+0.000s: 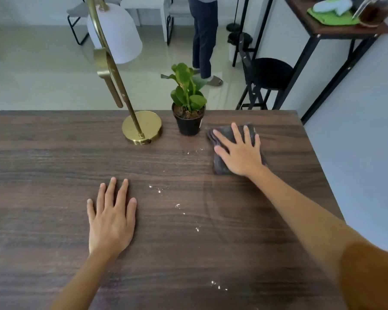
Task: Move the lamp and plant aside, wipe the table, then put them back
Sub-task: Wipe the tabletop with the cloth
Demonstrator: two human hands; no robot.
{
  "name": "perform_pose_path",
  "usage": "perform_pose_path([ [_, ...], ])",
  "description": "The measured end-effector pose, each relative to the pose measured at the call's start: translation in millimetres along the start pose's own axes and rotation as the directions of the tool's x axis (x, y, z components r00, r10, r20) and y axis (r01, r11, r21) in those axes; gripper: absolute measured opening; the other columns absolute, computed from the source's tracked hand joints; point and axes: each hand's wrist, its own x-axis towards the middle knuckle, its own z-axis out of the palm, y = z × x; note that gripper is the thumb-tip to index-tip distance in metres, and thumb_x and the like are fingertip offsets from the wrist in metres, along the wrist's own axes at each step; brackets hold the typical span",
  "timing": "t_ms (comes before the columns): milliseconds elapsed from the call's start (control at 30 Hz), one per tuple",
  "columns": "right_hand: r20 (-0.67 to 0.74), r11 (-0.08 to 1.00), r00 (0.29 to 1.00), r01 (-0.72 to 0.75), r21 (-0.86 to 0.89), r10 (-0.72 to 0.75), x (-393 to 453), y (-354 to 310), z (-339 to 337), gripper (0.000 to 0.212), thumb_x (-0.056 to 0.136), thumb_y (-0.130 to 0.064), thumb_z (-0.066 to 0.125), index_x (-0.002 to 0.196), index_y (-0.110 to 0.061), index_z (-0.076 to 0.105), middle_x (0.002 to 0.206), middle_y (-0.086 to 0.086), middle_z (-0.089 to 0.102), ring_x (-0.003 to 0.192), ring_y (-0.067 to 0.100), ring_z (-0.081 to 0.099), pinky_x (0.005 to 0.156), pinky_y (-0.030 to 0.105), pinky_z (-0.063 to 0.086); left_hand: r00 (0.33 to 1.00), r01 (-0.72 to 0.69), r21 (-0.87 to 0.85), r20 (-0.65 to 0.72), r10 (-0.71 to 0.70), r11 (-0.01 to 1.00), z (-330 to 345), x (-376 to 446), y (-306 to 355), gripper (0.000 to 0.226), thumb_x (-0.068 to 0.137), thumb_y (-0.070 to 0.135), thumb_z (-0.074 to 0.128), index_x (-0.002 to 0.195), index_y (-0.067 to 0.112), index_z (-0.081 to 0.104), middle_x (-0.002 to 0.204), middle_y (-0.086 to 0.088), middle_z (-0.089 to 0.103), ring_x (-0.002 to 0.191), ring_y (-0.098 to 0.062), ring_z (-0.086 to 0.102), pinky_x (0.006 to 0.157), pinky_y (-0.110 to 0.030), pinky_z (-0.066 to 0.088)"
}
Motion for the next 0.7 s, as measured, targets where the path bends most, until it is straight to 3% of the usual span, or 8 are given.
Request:
perform_pose_path([
  [167, 0.045, 0.995, 0.994, -0.101, -0.002, 0.101, 75, 11, -18, 0.056, 0.094, -0.069, 0.014, 0.148, -0.057, 0.007, 0.165, 0.002, -0.003, 0.150, 0.034, -0.008, 0.117, 0.060, -0.006, 1.000, -0.015, 0.000, -0.012, 0.015, 1.000, 1, 1, -5, 0.065, 0.091, 0.057, 0.008, 0.151, 0.031, 0.017, 0.161, 0.002, 0.013, 0.148, -0.018, 0.000, 0.118, -0.049, 0.004],
  [333, -0.014, 0.913, 0.914, -0.404, 0.052, 0.405, 60, 98, -36, 0.059, 0.096, -0.065, 0.015, 0.152, -0.048, 0.007, 0.165, 0.005, -0.005, 0.150, 0.035, -0.008, 0.118, 0.057, -0.006, 1.000, -0.024, -0.009, -0.013, 0.024, 1.000, 0, 0, -6, 0.064, 0.093, 0.055, 0.010, 0.151, 0.031, 0.017, 0.161, 0.001, 0.013, 0.148, -0.018, 0.000, 0.117, -0.049, 0.002],
  [433, -0.038, 0.864, 0.866, -0.494, 0.097, 0.499, 28, 120, -35, 0.061, 0.098, -0.060, 0.016, 0.154, -0.040, 0.008, 0.165, 0.007, -0.002, 0.150, 0.035, -0.003, 0.120, 0.053, -0.001, 1.000, -0.023, -0.012, -0.005, 0.023, 1.000, -2, -1, -5, 0.056, 0.098, 0.049, 0.017, 0.151, 0.031, 0.017, 0.161, 0.000, 0.012, 0.148, -0.019, -0.001, 0.117, -0.049, 0.001],
  [567, -0.118, 0.891, 0.883, -0.449, 0.070, 0.454, -58, 115, -14, 0.061, 0.099, -0.054, 0.019, 0.155, -0.029, 0.015, 0.163, 0.014, 0.011, 0.148, 0.039, 0.009, 0.120, 0.055, 0.009, 1.000, -0.017, -0.024, 0.015, 0.017, 1.000, -4, 0, -2, 0.058, 0.097, 0.048, 0.016, 0.151, 0.030, 0.013, 0.161, 0.000, 0.009, 0.148, -0.019, -0.004, 0.118, -0.049, -0.001],
  [700, -0.174, 0.958, 0.946, -0.284, -0.031, 0.275, -175, 70, 21, 0.067, 0.096, -0.057, 0.016, 0.153, -0.024, 0.027, 0.158, 0.020, 0.026, 0.143, 0.046, 0.026, 0.114, 0.059, 0.023, 0.999, -0.038, -0.021, 0.001, 0.038, 0.999, -2, -2, -4, 0.059, 0.097, 0.050, 0.011, 0.152, 0.028, 0.013, 0.161, -0.001, 0.010, 0.148, -0.020, -0.003, 0.118, -0.050, 0.001],
])
